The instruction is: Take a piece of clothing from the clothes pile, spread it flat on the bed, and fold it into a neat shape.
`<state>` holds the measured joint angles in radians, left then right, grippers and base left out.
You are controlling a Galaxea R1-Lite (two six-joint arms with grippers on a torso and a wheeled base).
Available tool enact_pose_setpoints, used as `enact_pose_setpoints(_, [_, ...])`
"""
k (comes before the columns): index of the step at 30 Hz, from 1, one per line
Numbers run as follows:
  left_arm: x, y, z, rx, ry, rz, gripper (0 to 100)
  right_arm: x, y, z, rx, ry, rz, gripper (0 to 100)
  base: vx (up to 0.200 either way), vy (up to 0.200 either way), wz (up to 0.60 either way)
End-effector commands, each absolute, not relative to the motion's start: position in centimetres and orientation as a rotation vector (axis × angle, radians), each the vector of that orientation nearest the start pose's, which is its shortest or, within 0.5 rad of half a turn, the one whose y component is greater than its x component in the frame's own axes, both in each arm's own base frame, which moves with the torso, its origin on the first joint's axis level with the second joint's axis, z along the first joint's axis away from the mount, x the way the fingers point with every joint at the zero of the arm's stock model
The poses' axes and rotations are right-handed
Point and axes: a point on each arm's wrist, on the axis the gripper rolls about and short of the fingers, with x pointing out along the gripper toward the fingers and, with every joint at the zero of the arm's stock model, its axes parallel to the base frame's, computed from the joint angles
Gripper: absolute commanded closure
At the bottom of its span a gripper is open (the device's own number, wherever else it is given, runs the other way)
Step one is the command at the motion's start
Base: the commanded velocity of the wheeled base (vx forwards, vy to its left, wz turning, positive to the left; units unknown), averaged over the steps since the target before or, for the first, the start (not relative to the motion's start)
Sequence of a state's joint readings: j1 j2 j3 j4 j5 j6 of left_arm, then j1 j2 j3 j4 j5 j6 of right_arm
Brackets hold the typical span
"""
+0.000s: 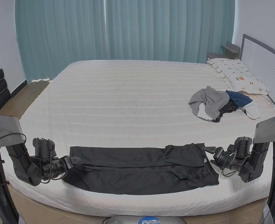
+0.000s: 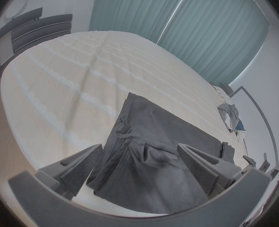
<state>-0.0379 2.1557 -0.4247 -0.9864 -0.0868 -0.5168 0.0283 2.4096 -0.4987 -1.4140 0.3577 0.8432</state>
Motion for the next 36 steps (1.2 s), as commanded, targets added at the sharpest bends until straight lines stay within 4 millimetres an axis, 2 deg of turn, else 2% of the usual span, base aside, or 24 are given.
enact_pose_setpoints(1, [28.4, -1.3, -0.9, -0.539, 0.783, 0.097, 0, 32.4, 1.7, -3.9, 0.895, 0.629, 0.148, 0, 0.0, 0.0, 0.0])
enact_pose_setpoints(12, [26.3, 0.3, -1.7, -0.684, 0.838, 0.227, 0, 32.4, 1.8, -3.9, 0.894, 0.631, 0.149, 0, 0.0, 0.0, 0.0])
enact_pose_setpoints(17, [26.9, 0.2, -2.0, -0.686, 0.813, 0.217, 0, 32.4, 1.8, -3.9, 0.894, 0.631, 0.149, 0, 0.0, 0.0, 0.0])
enact_pose_setpoints(23, [27.2, 0.2, -3.3, -0.679, 0.783, 0.212, 0, 32.4, 1.8, -3.9, 0.892, 0.631, 0.149, 0, 0.0, 0.0, 0.0])
enact_pose_setpoints(24, [27.2, 0.3, -3.3, -0.678, 0.777, 0.22, 100, 32.4, 1.8, -3.9, 0.892, 0.631, 0.149, 0, 0.0, 0.0, 0.0])
enact_pose_setpoints(36, [25.8, 0.6, -2.9, -0.653, 0.758, 0.299, 100, 32.4, 1.8, -3.9, 0.892, 0.631, 0.149, 0, 0.0, 0.0, 0.0])
